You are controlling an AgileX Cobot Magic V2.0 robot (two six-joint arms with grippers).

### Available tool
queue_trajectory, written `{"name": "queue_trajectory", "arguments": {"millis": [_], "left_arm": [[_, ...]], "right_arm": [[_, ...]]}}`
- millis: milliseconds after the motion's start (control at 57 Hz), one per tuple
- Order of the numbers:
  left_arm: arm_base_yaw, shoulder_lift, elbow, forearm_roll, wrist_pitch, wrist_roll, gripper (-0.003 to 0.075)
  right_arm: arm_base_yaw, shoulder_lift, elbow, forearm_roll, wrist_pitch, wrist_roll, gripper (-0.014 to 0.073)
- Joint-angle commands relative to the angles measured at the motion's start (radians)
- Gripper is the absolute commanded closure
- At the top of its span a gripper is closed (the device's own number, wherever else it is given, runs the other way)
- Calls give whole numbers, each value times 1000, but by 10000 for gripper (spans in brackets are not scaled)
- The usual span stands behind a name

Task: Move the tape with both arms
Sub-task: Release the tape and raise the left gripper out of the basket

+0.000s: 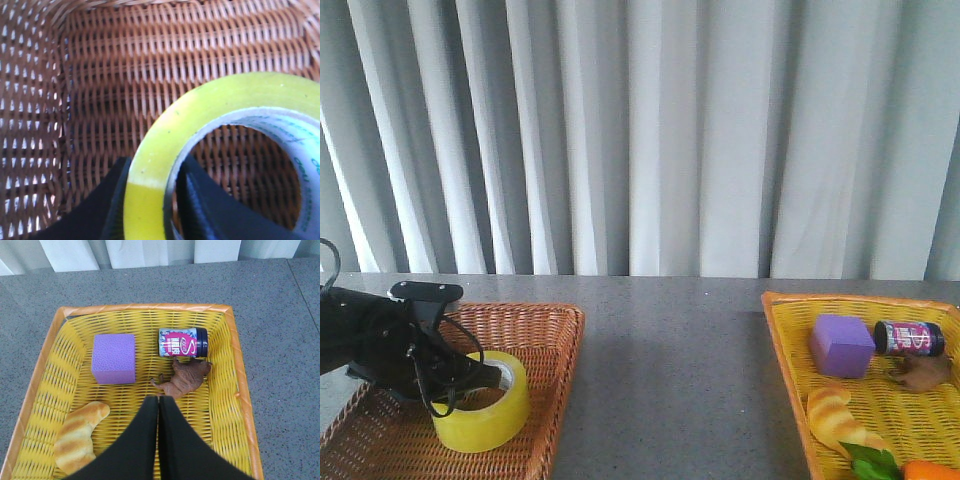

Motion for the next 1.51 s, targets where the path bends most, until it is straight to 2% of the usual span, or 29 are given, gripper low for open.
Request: {"name": "queue_trajectory", "arguments": {"millis": [0,193,508,666,929,1069,1297,1490], "left_arm": [[3,-50,-28,0,-64,-22,671],[3,-50,-28,-9,-64,-23,563],[3,-50,-28,-12,-69,-26,251],[3,-53,-49,-13,-41,-26,192],[2,-137,-241,-13,96,2,243],[0,-223,-300,-30,94,30,367],[0,-368,-303,-75,66,61,719],[0,-402,-303,-85,93,97,727]], "right_arm": [[-6,-32,-26,9,-59,-9,601],[-6,-32,-26,9,-59,-9,601],[-6,-32,-26,9,-59,-9,601],[-6,-32,-26,9,-59,-9,601],[-6,-32,-26,9,-58,-9,601],[-6,-32,-26,9,-58,-9,601],[-6,-32,-26,9,-58,-9,601],[-6,-32,-26,9,-58,-9,601]]}}
